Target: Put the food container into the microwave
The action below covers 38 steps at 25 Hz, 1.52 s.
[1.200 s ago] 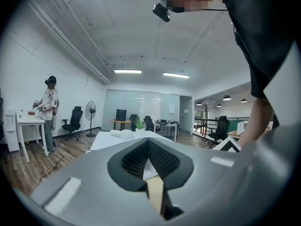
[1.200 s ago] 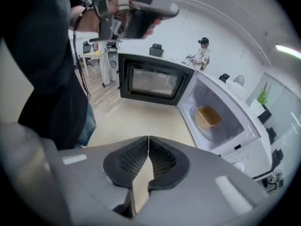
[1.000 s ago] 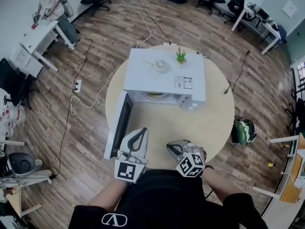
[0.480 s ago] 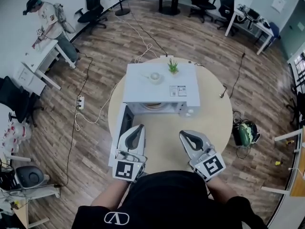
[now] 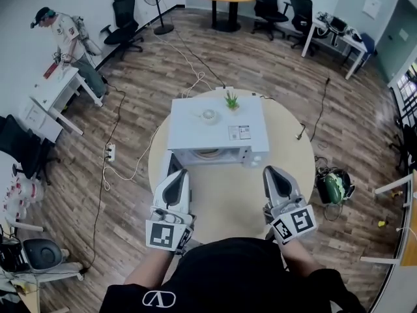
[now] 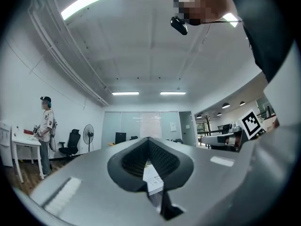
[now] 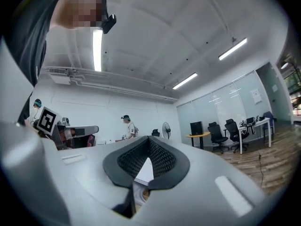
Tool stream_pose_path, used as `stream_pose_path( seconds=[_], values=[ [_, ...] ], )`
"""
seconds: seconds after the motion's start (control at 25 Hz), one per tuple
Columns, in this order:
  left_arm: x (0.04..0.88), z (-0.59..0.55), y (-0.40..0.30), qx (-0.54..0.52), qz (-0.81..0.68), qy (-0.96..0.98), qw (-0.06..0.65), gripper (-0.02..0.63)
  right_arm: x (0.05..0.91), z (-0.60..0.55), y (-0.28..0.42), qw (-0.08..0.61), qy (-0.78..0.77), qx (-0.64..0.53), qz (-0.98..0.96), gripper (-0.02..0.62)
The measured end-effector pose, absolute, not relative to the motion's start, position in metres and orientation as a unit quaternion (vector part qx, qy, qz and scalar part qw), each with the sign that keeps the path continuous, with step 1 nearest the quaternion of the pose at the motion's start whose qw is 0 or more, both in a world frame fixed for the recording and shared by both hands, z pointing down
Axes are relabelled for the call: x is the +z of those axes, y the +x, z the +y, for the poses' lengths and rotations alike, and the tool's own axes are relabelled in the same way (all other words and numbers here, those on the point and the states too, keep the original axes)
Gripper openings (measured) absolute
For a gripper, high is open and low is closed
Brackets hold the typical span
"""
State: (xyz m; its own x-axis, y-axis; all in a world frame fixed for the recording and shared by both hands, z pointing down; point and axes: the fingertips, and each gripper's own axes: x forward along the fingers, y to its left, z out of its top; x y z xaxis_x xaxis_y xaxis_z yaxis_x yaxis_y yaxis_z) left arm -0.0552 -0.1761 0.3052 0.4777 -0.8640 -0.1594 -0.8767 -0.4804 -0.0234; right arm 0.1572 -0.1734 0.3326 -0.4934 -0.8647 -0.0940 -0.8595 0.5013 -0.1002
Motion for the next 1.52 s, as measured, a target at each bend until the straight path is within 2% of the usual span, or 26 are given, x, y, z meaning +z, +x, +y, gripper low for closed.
stream_pose_path(
  seconds=[0.16, 0.8, 1.52],
  values=[
    [0.303, -0.177, -0.068, 0.063, 0.519, -0.851, 0.053, 0.0, 0.334, -0.177, 0.169, 0.074, -0.515, -0.032, 0.853, 0.009],
    [0.307, -0.176, -0.105, 0.057, 0.539, -0.839, 0.056, 0.0, 0.352, -0.176, 0.186, 0.028, -0.543, -0.017, 0.839, 0.009],
    [0.319, -0.183, -0.102, 0.042, 0.54, -0.839, 0.055, 0.0, 0.374, -0.178, 0.195, -0.015, -0.566, 0.003, 0.825, 0.008]
  ],
)
